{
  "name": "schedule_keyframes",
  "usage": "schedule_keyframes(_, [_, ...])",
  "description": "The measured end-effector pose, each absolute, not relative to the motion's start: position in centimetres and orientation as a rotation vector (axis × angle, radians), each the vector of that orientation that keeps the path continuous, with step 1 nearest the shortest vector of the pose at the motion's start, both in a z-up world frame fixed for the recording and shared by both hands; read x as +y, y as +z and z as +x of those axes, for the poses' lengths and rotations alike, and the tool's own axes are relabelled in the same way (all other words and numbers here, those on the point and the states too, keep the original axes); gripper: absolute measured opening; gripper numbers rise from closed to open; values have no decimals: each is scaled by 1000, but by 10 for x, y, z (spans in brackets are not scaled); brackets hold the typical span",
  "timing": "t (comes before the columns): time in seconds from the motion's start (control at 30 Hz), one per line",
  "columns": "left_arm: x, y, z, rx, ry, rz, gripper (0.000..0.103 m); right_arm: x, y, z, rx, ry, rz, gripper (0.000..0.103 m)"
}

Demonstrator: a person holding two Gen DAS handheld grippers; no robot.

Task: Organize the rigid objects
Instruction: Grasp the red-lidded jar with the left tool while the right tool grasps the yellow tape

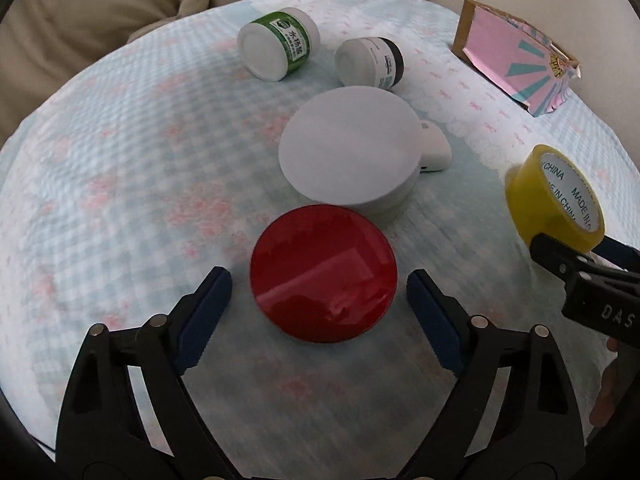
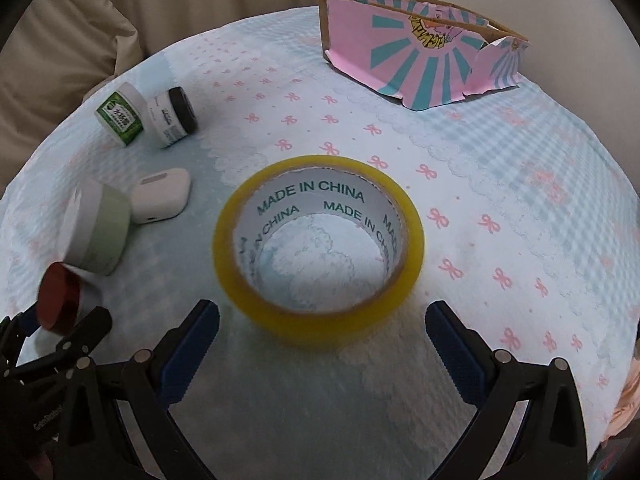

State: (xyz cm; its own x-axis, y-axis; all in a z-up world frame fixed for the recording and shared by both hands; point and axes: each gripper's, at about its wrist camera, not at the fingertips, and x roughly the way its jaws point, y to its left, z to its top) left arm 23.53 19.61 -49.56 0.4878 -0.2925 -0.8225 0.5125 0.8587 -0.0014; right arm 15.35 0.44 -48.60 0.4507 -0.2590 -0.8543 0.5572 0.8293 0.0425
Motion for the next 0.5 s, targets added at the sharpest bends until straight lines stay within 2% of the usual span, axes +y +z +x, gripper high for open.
schedule_keyframes(0.2, [190, -493, 235, 907, -517, 251, 87, -1, -490, 165, 944, -527, 312, 103])
schedule_keyframes(0.23, [189, -492, 236, 901, -522, 248, 80, -1, -491, 167, 940, -531, 306, 103])
schedule_keyframes(0.27, [188, -492, 236, 900, -524, 247, 61, -1, -490, 169, 936, -535, 295, 103])
schedule_keyframes(0.3, [188, -493, 238, 905, -510, 257, 54, -2, -490, 171, 931, -536, 281, 102])
schedule_keyframes(0.37, [191, -493, 239, 902, -510, 245, 51, -2, -489, 175, 927, -524, 267, 96])
schedule_keyframes(0.5, [193, -493, 239, 894, -514, 244, 50, -3, -489, 177, 940, -515, 262, 96])
